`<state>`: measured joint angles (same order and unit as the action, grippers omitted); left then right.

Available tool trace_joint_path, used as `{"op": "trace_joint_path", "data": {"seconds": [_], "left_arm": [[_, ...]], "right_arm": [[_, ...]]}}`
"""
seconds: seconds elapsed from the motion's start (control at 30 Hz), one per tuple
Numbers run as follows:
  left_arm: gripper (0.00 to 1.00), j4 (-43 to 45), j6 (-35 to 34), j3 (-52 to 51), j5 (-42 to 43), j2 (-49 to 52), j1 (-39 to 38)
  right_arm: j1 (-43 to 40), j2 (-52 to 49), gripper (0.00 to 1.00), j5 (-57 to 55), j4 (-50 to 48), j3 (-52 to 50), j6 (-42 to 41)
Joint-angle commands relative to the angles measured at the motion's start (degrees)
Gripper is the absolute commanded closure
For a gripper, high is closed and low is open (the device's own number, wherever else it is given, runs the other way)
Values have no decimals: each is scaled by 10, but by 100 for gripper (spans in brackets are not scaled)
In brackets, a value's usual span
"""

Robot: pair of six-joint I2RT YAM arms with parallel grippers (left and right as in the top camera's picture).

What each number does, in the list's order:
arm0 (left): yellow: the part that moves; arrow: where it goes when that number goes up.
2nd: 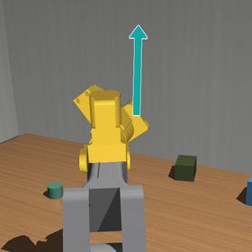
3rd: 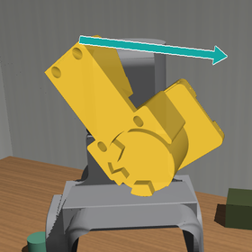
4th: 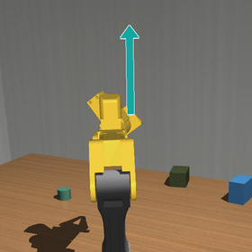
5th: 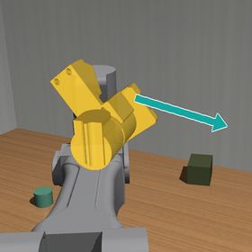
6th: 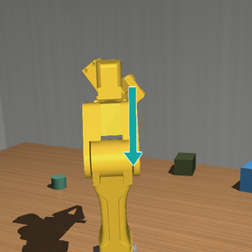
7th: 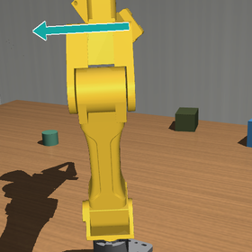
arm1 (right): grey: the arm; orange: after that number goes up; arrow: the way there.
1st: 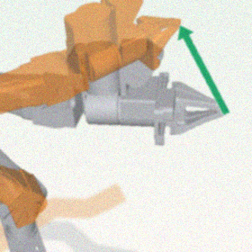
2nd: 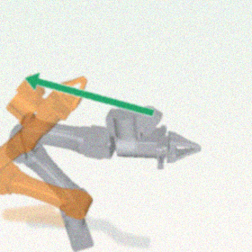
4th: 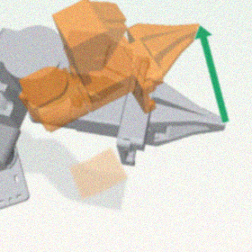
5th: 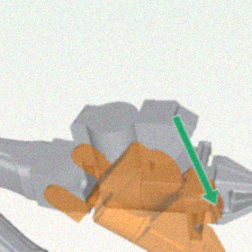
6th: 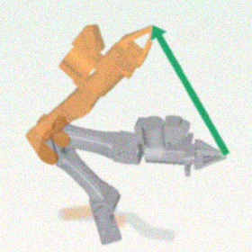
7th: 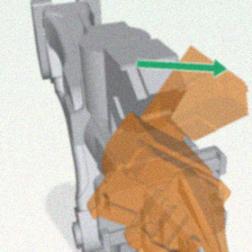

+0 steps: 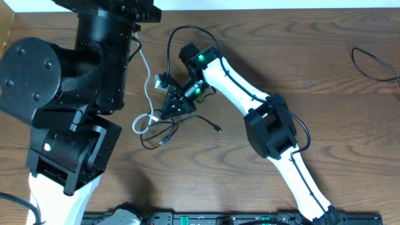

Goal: Untangle cables

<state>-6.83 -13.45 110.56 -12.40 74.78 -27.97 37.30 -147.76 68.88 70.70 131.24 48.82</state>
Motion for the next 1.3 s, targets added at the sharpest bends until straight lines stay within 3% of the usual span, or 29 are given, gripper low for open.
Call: {"op": "trace_joint_path", "data": {"seconds": [0.0, 0.03, 0.2, 0.47, 0.73, 1.27], "left_arm": [[93, 25, 8, 3, -7, -4, 0], [93, 35, 10, 3, -7, -4, 0], [92, 83, 45, 3, -7, -7, 0], [92, 70, 64, 3, -66, -8, 5], [93, 66, 64, 3, -65, -8, 37], [92, 86, 55, 3, -49, -6, 37]], "right_arm": [[-15, -5, 94, -17, -22, 2, -85], [-22, -5, 99, -34, -31, 2, -121], [-68, -5, 99, -196, -52, 2, -320], [-153, 5, 99, -445, -23, 2, -502], [-216, 19, 99, -598, 35, 2, -552], [-263, 38, 99, -612, 67, 10, -530]]}}
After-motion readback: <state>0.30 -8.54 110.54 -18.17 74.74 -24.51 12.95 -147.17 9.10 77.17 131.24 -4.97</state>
